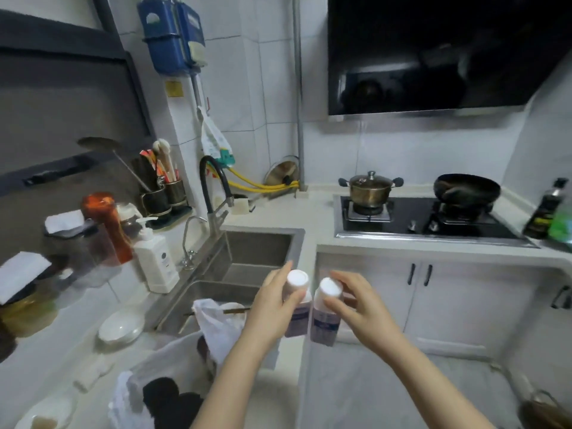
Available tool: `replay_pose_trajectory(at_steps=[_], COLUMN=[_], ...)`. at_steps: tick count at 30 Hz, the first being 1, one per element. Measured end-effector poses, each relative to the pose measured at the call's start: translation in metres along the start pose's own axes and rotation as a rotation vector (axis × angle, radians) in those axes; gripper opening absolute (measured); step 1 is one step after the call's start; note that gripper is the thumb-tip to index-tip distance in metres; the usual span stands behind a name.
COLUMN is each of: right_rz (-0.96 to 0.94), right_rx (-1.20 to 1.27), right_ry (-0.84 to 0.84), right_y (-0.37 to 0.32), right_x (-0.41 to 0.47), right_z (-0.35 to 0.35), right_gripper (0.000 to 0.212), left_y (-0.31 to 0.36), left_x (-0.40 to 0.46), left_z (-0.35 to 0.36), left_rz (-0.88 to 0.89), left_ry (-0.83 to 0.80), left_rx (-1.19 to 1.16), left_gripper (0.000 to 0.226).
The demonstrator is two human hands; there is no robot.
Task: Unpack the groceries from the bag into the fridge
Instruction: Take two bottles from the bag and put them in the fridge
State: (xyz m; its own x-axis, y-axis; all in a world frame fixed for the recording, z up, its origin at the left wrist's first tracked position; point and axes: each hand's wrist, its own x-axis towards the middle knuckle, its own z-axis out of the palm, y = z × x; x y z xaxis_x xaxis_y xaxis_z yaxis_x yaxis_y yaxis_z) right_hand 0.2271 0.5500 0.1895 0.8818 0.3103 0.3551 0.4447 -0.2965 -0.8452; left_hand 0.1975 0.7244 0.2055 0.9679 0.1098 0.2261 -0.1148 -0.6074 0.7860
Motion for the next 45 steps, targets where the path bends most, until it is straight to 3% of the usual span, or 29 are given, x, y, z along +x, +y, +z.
replay_pose_trajectory(at_steps=[10,20,35,45], right_rz=[0.157,0.293,0.444,0.412], right_rx=[-0.175,-0.331,-0.534,-0.802], right_ry=[0.336,0.720,1.144,1.350], right_y=[0.019,-0.001,-0.056,-0.095], right_x=[-0.075,-0.193,-0.371,-0.411], right_z=[-0.141,-0.276,-0.440,-0.546], right_gripper=[0.039,0.034,0.043,0.046], left_y=[0.093,0.228,0.424,0.556], left_x=[0.026,-0.013,-0.148,-0.187], left_z=[0.124,0.246,0.403,0.450], left_rz=[0.297,0.528,0.685,0.770], left_ry=[-0.411,-0.731,-1.009,-1.087], left_rx=[-0.208,-0.343,-0.600,-0.774], left_gripper=[0.052,0.049,0.053,0.053])
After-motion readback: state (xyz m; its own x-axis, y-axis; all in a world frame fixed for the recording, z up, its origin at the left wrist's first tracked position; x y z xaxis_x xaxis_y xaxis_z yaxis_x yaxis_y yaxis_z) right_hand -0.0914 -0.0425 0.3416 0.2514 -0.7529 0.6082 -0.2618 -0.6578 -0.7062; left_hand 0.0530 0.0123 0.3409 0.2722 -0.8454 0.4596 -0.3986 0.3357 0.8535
